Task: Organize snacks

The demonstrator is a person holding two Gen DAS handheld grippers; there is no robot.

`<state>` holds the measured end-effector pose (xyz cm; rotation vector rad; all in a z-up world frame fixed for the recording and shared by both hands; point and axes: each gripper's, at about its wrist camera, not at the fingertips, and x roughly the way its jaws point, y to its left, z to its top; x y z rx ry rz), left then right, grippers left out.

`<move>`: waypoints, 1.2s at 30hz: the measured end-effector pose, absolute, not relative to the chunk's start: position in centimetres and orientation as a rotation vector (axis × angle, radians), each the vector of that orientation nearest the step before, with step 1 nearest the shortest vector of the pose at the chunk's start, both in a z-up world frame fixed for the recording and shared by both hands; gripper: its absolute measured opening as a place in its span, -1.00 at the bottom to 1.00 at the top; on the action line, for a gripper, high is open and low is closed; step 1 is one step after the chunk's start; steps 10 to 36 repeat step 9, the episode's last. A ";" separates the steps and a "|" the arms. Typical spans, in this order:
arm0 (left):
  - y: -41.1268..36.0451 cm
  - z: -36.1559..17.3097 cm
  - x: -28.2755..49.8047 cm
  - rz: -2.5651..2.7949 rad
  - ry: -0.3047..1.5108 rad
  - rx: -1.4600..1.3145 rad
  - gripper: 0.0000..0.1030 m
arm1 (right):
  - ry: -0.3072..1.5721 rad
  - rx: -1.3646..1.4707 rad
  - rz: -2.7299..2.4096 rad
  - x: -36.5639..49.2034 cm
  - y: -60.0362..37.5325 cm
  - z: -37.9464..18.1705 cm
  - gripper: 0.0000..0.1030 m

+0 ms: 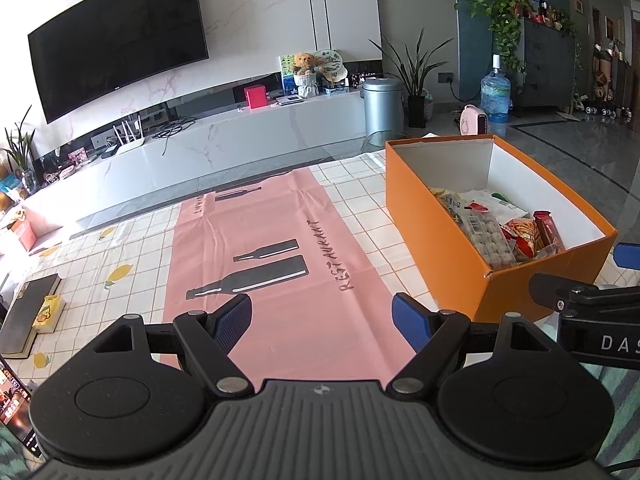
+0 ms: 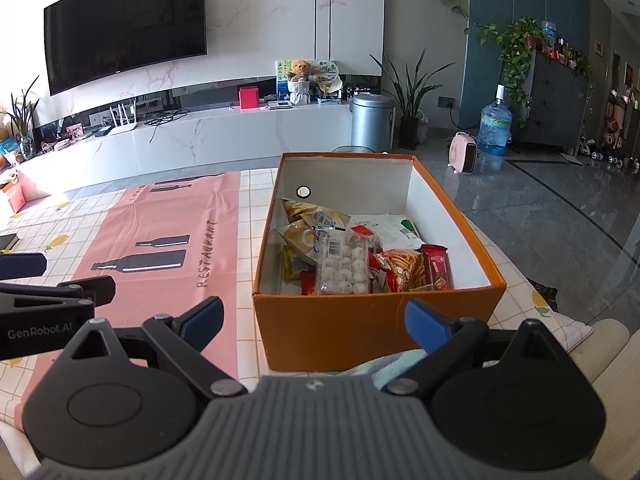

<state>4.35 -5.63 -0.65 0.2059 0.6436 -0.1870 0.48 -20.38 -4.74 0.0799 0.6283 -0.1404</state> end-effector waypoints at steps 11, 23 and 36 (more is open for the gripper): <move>-5.7 -0.5 4.0 -0.181 0.629 0.203 0.82 | 0.630 0.081 -0.141 0.5 -20.4 -4.8 0.83; -5.7 -0.5 4.0 -0.181 0.629 0.203 0.82 | 0.630 0.081 -0.141 0.5 -20.4 -4.8 0.83; -5.7 -0.5 4.0 -0.181 0.629 0.203 0.82 | 0.630 0.081 -0.141 0.5 -20.4 -4.8 0.83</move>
